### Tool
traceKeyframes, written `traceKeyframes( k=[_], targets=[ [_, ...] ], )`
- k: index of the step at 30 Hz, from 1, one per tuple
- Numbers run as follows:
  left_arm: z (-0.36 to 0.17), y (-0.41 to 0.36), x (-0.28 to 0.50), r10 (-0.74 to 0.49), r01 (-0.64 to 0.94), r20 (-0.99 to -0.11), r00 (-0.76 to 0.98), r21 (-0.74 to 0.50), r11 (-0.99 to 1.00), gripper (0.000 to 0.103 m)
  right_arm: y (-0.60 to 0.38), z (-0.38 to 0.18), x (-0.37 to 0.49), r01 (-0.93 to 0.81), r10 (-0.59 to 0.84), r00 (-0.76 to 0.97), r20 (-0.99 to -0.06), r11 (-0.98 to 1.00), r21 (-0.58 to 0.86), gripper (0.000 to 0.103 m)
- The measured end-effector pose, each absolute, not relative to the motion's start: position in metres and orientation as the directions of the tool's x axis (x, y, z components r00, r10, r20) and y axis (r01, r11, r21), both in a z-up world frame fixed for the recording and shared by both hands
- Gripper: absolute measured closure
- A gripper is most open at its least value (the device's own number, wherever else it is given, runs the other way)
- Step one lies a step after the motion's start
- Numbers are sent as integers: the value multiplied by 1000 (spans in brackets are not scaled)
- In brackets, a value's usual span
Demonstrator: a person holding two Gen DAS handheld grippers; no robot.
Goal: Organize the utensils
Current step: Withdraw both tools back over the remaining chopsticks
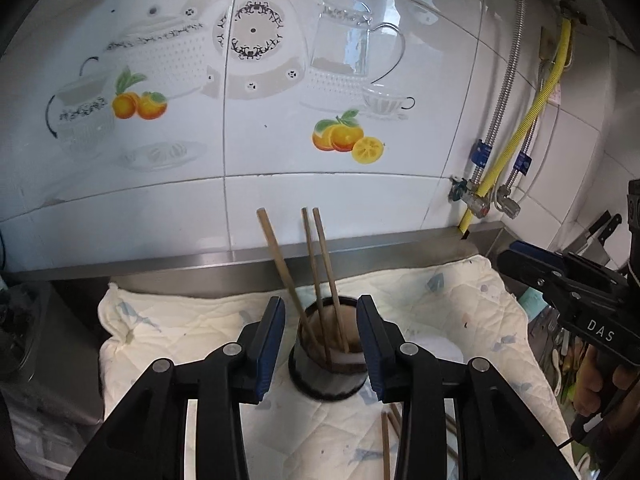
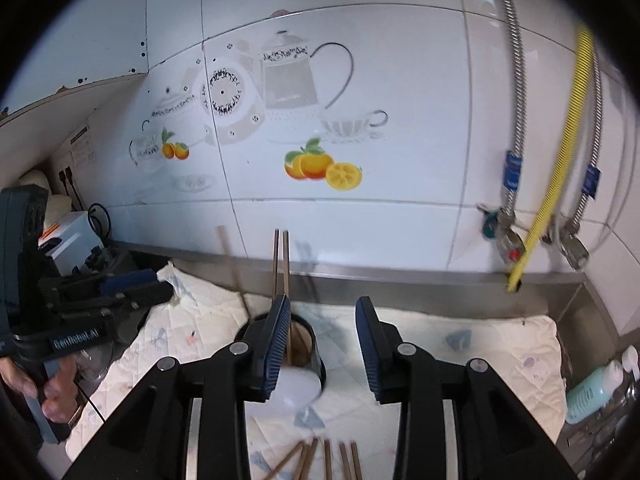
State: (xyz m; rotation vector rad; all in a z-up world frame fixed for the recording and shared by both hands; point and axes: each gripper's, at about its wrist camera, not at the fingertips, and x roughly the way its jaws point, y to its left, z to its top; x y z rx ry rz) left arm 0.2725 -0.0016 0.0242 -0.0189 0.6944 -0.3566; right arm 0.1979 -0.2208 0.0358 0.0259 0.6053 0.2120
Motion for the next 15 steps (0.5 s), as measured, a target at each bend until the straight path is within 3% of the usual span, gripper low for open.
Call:
traceKeyframes(
  k=[15],
  targets=[
    [-12,8,186,-270,302,-702,659,-82,950,63,-251,-22,141,-161,195,732,-653,981,112,66]
  ],
)
